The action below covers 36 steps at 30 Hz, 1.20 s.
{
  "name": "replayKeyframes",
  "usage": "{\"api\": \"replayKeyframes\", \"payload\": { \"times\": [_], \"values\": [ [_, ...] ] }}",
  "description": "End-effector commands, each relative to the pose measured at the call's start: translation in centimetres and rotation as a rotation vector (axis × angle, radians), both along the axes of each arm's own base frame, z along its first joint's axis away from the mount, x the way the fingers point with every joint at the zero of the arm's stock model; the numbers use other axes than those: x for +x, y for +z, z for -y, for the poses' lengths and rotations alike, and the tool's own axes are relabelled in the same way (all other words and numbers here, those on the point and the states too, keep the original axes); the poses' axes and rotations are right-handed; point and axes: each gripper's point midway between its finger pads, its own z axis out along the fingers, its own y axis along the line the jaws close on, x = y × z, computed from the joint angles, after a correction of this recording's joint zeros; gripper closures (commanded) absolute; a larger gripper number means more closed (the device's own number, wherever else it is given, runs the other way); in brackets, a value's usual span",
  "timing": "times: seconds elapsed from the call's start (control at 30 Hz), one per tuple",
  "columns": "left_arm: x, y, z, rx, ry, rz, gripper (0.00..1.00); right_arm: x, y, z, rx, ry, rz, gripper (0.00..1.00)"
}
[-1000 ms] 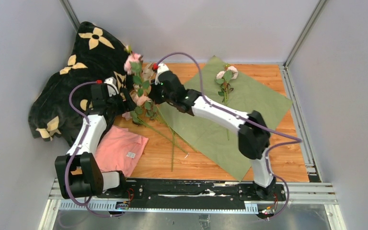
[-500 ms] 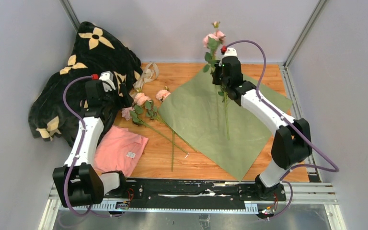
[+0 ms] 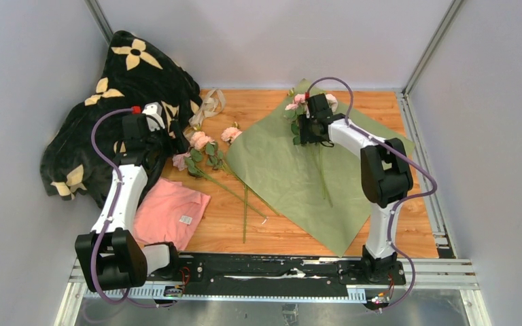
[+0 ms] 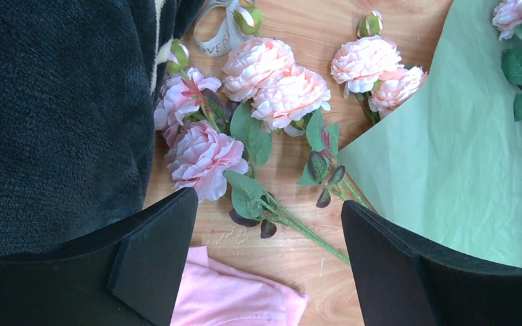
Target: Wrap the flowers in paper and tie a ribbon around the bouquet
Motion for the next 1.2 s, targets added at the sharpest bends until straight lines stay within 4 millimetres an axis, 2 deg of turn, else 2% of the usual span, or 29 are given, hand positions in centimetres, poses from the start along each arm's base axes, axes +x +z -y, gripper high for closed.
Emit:
{"api": "replayKeyframes", "payload": {
  "times": [0.0, 0.07, 0.1, 0.13, 0.17, 0.23, 0.27, 0.33, 0.4, 0.5, 0.57, 0.63, 0.77, 0.8, 0.83, 0.9, 0.93, 0.97, 1.03, 1.07, 1.17],
  "values": [
    [0.0, -0.6, -0.1, 0.001, -0.007, -0.01, 0.13, 0.2, 6.1, -2.9, -0.051, 0.097, 0.107, 0.41],
    [0.0, -0.8, -0.1, 0.001, -0.006, -0.015, 0.13, -1.3, 8.1, -5.8, -0.098, 0.188, 0.162, 0.4],
    [0.0, -0.7, -0.2, 0.002, -0.003, -0.014, 0.13, -2.5, 8.6, -8.1, -0.07, 0.254, 0.179, 0.41],
    [-0.1, -0.9, -0.3, 0.002, 0.001, -0.017, 0.13, -4.0, 9.0, -11.0, -0.007, 0.347, 0.193, 0.43],
    [0.0, -0.9, -0.3, 0.003, 0.005, -0.017, 0.13, -6.2, 9.1, -15.2, 0.091, 0.483, 0.204, 0.48],
    [0.0, -1.0, -0.4, 0.003, 0.013, -0.019, 0.13, -9.9, 8.6, -20.8, 0.209, 0.674, 0.188, 0.57],
    [-0.1, -1.1, -0.4, 0.003, 0.014, -0.022, 0.13, -11.3, 8.0, -23.0, 0.224, 0.73, 0.172, 0.6],
    [-0.1, -1.1, -0.4, 0.002, 0.013, -0.024, 0.13, -13.6, 7.0, -26.8, 0.231, 0.832, 0.146, 0.62],
    [-0.2, -1.0, -0.4, 0.002, 0.01, -0.022, 0.13, -15.3, 5.4, -29.6, 0.218, 0.899, 0.112, 0.58],
    [-0.4, -0.6, -0.4, 0.007, 0.009, -0.007, 0.13, -16.9, 3.1, -32.1, 0.197, 0.948, 0.063, 0.46],
    [-0.3, -0.5, -0.4, 0.007, 0.01, 0.001, 0.13, -17.5, 1.7, -33.0, 0.168, 0.953, 0.047, 0.42],
    [-0.3, -0.5, -0.3, 0.005, 0.007, 0.004, 0.13, -17.4, 0.0, -33.4, 0.126, 0.94, 0.039, 0.41],
    [-0.3, -0.7, -0.2, -0.002, 0.001, -0.003, 0.13, -16.5, -3.3, -32.6, 0.032, 0.917, 0.025, 0.44],
    [-0.3, -0.7, -0.1, -0.003, -0.001, -0.004, 0.13, -16.5, -4.0, -32.5, 0.02, 0.917, 0.012, 0.48],
    [-0.3, -0.7, -0.1, -0.005, 0.0, -0.004, 0.13, -16.6, -4.6, -32.4, 0.011, 0.919, -0.004, 0.6],
    [-0.3, -0.7, -0.1, -0.006, -0.002, -0.005, 0.13, -17.2, -5.3, -32.4, 0.004, 0.933, -0.032, 0.88],
    [-0.3, -0.7, -0.1, -0.006, -0.002, -0.004, 0.13, -17.7, -5.2, -32.7, 0.012, 0.947, -0.037, 0.99],
    [-0.3, -0.7, -0.1, -0.006, -0.001, -0.004, 0.13, -18.1, -4.8, -33.0, 0.026, 0.962, -0.037, 1.0],
    [-0.3, -0.8, -0.1, -0.006, -0.001, -0.004, 0.13, -19.0, -2.8, -34.1, 0.085, 0.997, -0.024, 1.0],
    [-0.3, -0.8, -0.1, -0.006, -0.001, -0.005, 0.13, -19.7, -1.0, -34.9, 0.144, 1.02, -0.019, 1.0],
    [-0.3, -0.6, -0.3, 0.002, 0.005, -0.002, 0.13, -21.2, 7.3, -37.5, 0.414, 1.035, 0.036, 1.0]
  ]
}}
